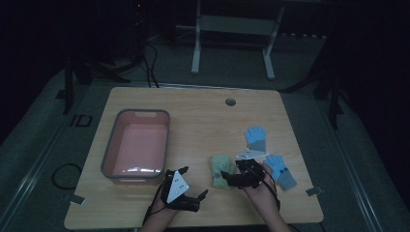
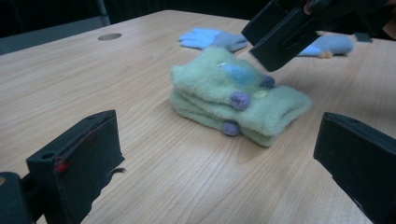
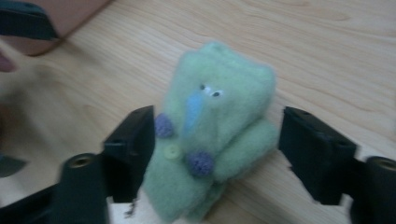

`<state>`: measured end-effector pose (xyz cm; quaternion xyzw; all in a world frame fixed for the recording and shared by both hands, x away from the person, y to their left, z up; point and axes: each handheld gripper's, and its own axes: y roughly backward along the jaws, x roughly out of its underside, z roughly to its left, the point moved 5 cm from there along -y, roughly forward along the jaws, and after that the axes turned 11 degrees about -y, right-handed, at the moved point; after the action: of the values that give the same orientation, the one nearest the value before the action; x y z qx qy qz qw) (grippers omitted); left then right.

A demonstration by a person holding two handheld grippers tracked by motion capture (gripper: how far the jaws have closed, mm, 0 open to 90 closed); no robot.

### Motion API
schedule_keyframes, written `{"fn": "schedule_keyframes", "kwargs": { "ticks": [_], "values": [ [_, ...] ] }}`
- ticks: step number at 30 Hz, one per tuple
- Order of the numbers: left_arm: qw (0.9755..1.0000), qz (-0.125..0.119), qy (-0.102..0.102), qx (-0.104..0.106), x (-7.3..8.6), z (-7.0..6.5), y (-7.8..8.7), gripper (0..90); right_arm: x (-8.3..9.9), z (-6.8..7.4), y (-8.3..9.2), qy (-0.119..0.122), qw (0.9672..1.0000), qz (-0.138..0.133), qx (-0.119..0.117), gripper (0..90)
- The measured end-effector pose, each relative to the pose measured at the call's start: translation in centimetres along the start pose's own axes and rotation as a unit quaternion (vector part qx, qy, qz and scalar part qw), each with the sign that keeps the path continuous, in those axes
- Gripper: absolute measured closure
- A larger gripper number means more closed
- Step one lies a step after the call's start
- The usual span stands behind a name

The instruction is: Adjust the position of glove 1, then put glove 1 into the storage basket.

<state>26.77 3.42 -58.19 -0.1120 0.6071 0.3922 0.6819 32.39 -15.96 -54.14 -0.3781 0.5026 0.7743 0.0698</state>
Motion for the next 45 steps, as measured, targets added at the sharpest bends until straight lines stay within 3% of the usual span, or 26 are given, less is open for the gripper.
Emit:
{"fn": "schedule_keyframes", "kwargs": {
  "ticks": [1,4,7,8,11,13,17,19,23,24,28,35,40,45],
  "values": [
    [1.0,-0.001,0.001,0.002,0.0,-0.1,0.0,1.0,0.1,-0.2,0.0,-0.002,1.0,0.001,-0.009,23.4],
    [0.9992,0.01,0.015,0.036,-0.2,-0.7,-0.2,0.9,0.3,-0.8,0.0,0.0,0.9997,0.002,-0.024,18.9],
    [0.9986,0.019,0.004,0.05,-0.4,-1.5,-0.4,0.9,0.5,-1.1,0.2,0.001,0.9975,-0.008,-0.07,19.7],
    [0.9983,0.019,0.007,0.055,-0.4,-1.6,-0.5,0.9,0.5,-1.3,0.2,0.014,0.9968,-0.013,-0.078,19.3],
    [0.996,0.025,0.034,0.079,-0.5,-1.5,-0.8,0.9,0.3,-1.8,0.4,0.054,0.9953,-0.033,-0.074,15.0],
    [0.995,0.028,0.04,0.088,-0.6,-1.4,-0.8,0.9,0.1,-2.1,0.6,0.066,0.9943,-0.042,-0.072,14.8],
    [0.9921,0.036,0.036,0.115,-0.6,-1.5,-0.9,1.0,-0.3,-3.0,0.8,0.05,0.9949,-0.022,-0.085,14.6],
    [0.9916,0.046,0.025,0.118,-0.6,-1.4,-1.0,1.0,-0.5,-3.3,0.9,0.054,0.995,-0.023,-0.081,12.9],
    [0.9892,0.066,0.006,0.131,-0.7,-1.5,-1.5,0.9,-0.7,-3.3,0.8,0.048,0.9935,-0.019,-0.102,10.7],
    [0.9889,0.071,0.002,0.13,-0.7,-1.5,-1.7,0.9,-0.8,-3.4,0.7,0.049,0.9939,-0.02,-0.097,10.8],
    [0.9875,0.073,-0.01,0.14,-1.2,-1.5,-2.3,1.0,-1.5,-3.3,0.8,0.071,0.9918,-0.034,-0.101,15.9],
    [0.9856,0.071,-0.048,0.146,-2.3,-2.4,-3.0,1.0,-3.2,-3.5,0.5,0.101,0.9899,-0.037,-0.092,27.2],
    [0.9835,0.07,-0.073,0.15,-2.9,-2.7,-3.7,1.0,-4.3,-3.5,0.1,0.104,0.9885,-0.034,-0.105,31.8],
    [0.9791,0.069,-0.114,0.153,-3.3,-2.8,-4.6,12.3,-4.7,-3.7,-1.1,0.095,0.9881,-0.019,-0.12,32.7]
  ]
}}
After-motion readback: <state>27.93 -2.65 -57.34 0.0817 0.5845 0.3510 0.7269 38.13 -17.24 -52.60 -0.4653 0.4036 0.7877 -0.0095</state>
